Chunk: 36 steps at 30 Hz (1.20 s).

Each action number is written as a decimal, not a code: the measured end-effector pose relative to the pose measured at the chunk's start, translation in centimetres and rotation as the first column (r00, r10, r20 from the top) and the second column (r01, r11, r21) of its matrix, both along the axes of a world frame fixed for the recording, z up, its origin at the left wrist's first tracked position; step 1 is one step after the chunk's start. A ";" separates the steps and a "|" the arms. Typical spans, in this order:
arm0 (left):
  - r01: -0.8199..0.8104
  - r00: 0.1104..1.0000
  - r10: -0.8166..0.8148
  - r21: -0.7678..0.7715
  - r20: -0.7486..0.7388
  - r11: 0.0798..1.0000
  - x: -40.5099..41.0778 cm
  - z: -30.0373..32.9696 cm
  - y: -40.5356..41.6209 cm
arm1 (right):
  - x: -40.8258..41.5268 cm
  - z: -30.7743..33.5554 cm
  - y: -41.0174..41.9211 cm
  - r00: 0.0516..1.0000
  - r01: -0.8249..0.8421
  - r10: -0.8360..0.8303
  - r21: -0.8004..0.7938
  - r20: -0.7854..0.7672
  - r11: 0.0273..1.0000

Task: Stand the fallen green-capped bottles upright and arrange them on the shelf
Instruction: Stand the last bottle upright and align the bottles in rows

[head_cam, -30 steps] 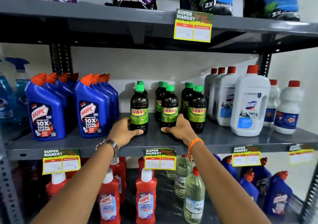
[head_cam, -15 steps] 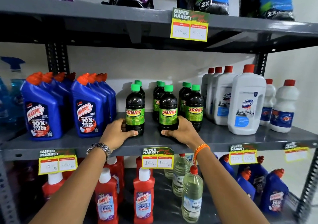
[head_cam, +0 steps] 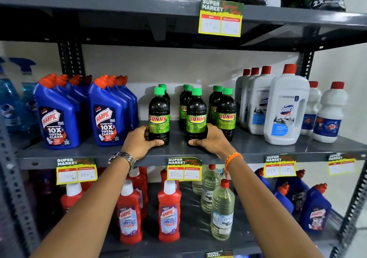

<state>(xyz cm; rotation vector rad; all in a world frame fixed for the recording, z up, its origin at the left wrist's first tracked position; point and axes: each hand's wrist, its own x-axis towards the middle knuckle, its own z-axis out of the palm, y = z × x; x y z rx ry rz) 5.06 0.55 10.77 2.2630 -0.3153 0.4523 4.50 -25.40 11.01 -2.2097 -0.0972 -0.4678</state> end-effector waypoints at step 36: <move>-0.347 0.855 0.161 0.314 0.492 0.884 -4.9 -8.0 0.2 | -1.3 -0.3 -8.2 0.948 0.295 -0.303 0.092 0.093 0.951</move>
